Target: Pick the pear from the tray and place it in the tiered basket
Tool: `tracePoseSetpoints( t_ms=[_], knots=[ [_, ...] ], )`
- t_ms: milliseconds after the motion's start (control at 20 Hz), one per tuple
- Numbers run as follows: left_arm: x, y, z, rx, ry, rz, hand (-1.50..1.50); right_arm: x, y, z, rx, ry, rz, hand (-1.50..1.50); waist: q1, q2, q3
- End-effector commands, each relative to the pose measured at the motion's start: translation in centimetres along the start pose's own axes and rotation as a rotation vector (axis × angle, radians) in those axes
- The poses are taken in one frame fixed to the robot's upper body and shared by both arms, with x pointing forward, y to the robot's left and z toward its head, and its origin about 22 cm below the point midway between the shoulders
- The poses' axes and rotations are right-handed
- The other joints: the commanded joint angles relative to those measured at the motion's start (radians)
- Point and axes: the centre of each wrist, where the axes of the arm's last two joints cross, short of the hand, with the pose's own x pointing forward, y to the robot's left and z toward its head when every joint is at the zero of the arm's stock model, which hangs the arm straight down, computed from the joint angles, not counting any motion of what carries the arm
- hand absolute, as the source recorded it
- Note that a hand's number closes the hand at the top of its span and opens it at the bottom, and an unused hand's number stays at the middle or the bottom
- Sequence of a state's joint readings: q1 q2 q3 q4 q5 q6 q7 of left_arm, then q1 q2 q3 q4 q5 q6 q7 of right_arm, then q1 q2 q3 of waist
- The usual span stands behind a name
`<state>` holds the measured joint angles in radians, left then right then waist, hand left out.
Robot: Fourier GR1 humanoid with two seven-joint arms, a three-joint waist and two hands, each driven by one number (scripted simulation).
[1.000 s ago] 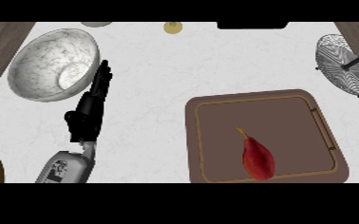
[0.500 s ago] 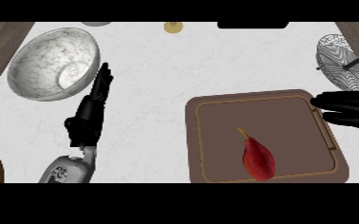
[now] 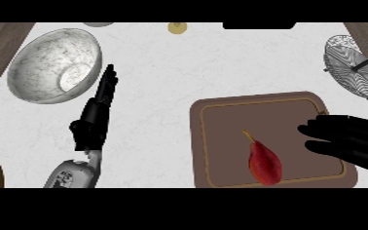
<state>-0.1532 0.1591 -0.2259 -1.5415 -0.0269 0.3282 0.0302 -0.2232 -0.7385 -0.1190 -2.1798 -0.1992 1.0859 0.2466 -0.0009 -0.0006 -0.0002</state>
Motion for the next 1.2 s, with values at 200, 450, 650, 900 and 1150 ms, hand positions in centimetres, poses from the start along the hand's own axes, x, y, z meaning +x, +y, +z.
tracePoseSetpoints(
  t_ms=[200, 450, 650, 900, 1150],
  knots=[
    [-0.9, 0.7, -1.8, -0.001, 0.013, -0.001, 0.0, -0.3, 0.9, -0.4, 0.07, 0.083, 0.076, -1.5, 0.0, 0.003, 0.001],
    [0.9, 1.3, 0.2, -0.011, 0.0, -0.007, 0.0, -0.3, 0.2, -1.7, 0.058, 0.126, 0.133, -1.5, 0.01, 0.001, 0.001],
    [-0.6, 0.6, -0.6, -0.007, -0.005, 0.003, 0.0, -1.0, 0.7, -1.5, 0.072, 0.151, 0.162, -1.5, 0.005, 0.003, 0.001],
    [0.2, 1.2, 0.6, -0.006, 0.001, -0.01, 0.0, 0.7, 2.4, -1.4, 0.099, 0.046, 0.229, -1.5, 0.001, 0.0, 0.002],
    [0.1, 0.2, -0.1, 0.0, 0.013, -0.018, 0.0, 0.5, 3.5, -3.0, 0.038, 0.05, 0.315, -1.5, 0.001, 0.001, 0.001]
  ],
)
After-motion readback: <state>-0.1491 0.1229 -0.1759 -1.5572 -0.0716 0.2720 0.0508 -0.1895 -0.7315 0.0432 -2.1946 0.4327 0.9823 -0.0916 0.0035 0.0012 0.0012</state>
